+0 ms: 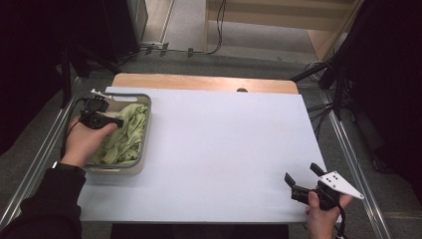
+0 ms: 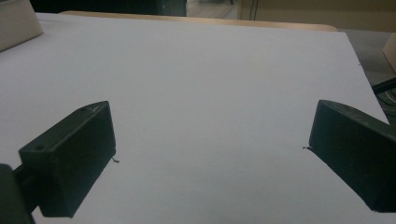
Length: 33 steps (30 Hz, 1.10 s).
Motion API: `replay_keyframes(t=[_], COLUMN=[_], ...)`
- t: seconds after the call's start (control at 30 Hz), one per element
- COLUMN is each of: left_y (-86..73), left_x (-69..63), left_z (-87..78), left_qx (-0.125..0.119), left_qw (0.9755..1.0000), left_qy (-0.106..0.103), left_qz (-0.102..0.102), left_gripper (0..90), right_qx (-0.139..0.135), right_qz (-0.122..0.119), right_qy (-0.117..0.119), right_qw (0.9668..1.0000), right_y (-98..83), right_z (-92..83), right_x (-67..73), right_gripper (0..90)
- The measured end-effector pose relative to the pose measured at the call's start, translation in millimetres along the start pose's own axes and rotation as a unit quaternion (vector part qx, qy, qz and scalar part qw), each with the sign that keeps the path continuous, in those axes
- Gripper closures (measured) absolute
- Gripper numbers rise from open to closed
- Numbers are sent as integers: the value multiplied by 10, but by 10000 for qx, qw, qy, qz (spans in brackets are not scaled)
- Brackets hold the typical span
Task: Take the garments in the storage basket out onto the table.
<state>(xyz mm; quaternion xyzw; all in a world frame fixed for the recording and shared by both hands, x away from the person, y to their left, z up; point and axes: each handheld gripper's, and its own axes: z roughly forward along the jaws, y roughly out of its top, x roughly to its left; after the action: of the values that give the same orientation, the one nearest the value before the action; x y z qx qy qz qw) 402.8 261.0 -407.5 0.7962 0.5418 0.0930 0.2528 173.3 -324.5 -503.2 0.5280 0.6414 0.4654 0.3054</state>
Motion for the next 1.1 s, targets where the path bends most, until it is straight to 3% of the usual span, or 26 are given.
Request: replay_keyframes(t=[0.03,0.23,0.3,0.37,0.43,0.5,0.57,0.6,0.73,0.83,0.9,0.93,1.1], left_y=[-8,-37,-35,-27,-19,-9,7,18,23,22,18,19,28], left_x=[-67,-137,-130,-131,-122,-93,-62,-14,22,47,41,35,43], left_z=[62,219,243,238,206,160,137,149,200,256,306,332,439], left_qx=[31,205,227,177,67,-145,-240,-218,-103,16,119,178,310], left_qw=[9998,9994,9993,9991,9990,9992,9997,9997,9995,9991,9991,9991,9985], left_qy=[-219,-255,-294,-390,-428,-365,-35,-16,108,36,-64,-31,13], left_qz=[30,78,28,51,62,53,-1,-132,-281,-416,-396,-373,-448], left_gripper=[783,768,707,558,522,453,423,350,206,62,41,0,0], right_qx=[11,11,18,24,27,21,24,31,34,31,34,37,31], right_qz=[-8,5,14,10,20,26,25,27,11,20,26,25,12], right_qy=[3,0,-8,-3,1,7,3,0,-1,2,-1,4,7], right_qw=[10000,10000,10000,10000,10000,10000,10000,10000,10000,10000,10000,10000,10000], right_y=[1,-5,-7,-10,-11,-11,-12,-13,-11,-13,-14,-15,-16], right_z=[-3,-5,-4,1,1,1,1,3,5,6,5,6,8], right_x=[6,-1,-9,-15,-15,-19,-19,-16,-8,-11,-14,-16,-29], right_gripper=[0,0,0,0,0,0,0,0,0,0,0,0,0])
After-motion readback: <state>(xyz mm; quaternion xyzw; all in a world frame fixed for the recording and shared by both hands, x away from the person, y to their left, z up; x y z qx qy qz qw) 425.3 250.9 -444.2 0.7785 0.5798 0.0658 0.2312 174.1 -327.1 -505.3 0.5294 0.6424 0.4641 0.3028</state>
